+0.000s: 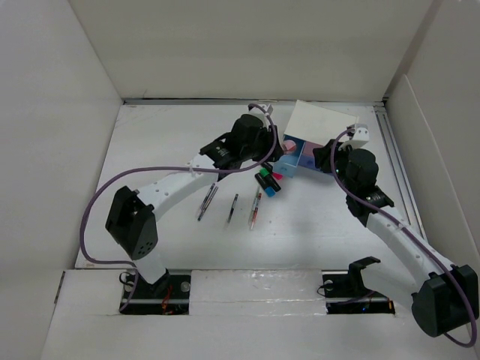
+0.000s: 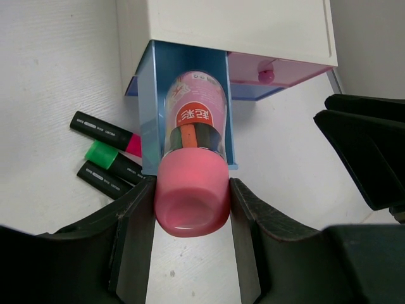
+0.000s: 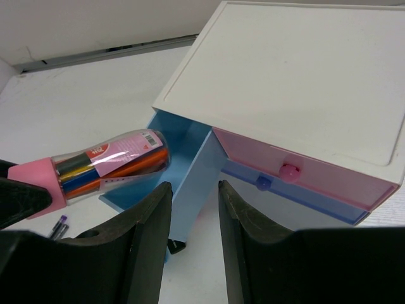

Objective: Organize the desk

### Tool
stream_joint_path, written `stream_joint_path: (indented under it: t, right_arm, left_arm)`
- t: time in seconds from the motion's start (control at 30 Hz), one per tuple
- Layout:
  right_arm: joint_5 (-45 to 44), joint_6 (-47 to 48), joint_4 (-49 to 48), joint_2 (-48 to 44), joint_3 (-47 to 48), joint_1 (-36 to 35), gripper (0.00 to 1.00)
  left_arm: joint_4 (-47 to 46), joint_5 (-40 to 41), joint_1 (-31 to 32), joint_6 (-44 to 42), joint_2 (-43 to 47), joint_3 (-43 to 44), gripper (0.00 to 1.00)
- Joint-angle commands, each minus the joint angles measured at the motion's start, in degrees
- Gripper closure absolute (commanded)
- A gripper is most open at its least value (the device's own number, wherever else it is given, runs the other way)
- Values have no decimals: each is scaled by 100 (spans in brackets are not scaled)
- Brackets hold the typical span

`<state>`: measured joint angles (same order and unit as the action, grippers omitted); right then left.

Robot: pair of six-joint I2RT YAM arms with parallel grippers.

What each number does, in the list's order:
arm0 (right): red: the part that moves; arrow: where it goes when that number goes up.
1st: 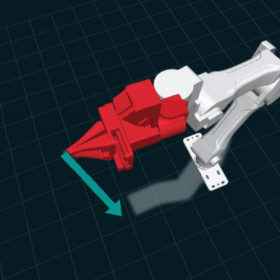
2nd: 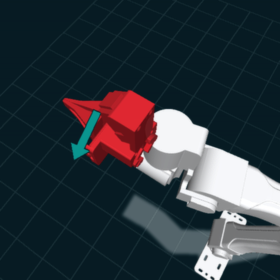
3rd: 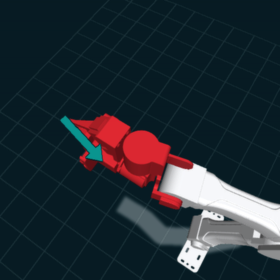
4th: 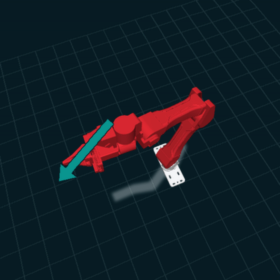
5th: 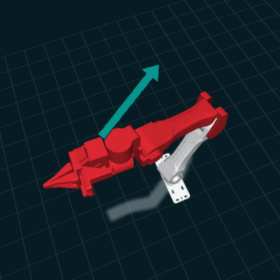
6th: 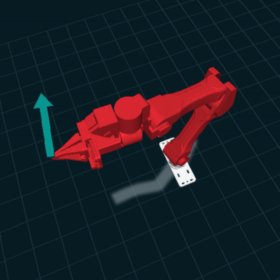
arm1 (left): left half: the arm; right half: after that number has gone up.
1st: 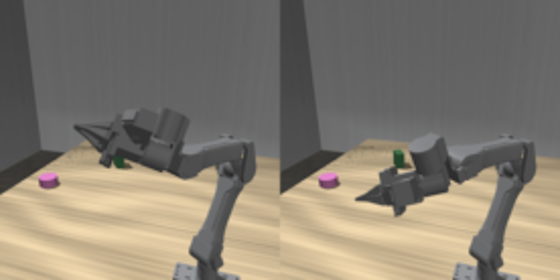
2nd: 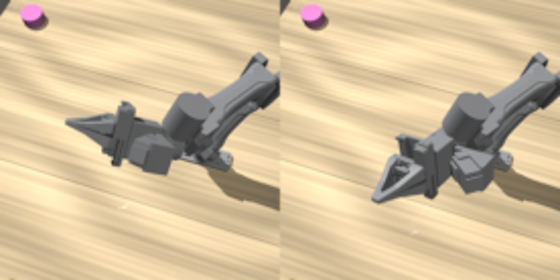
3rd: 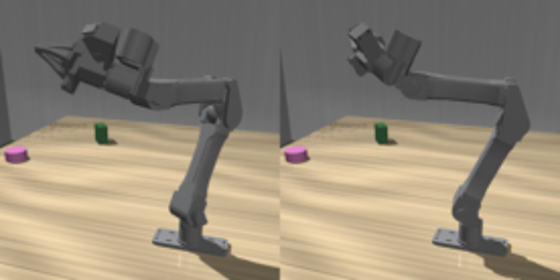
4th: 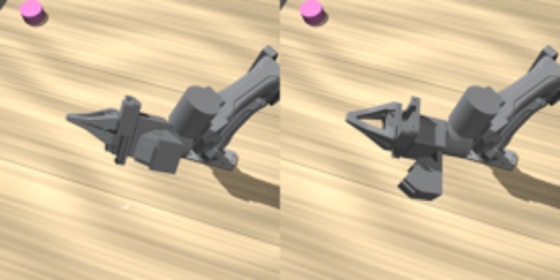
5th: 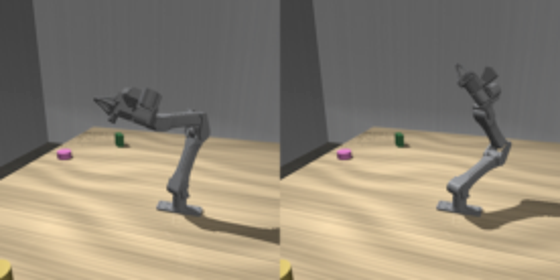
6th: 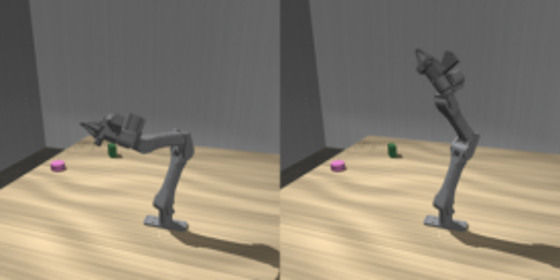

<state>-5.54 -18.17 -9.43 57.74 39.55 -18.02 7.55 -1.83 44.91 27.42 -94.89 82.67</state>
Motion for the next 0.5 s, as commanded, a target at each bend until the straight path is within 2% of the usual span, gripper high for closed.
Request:
stream_joint_path:
  t: [0.0,0.3,0.47]
  right_arm:
    - [9,33,-164,-34,167,36,59]
    - [0,33,-164,-26,149,36,59]
    - [18,16,-191,18,158,36,59]
  left_arm:
    - [-281,77,36,-88,-64,416,100]
    - [-289,130,36,-105,-556,741,100]
    - [44,1086,458,-316,-987,1329,100]
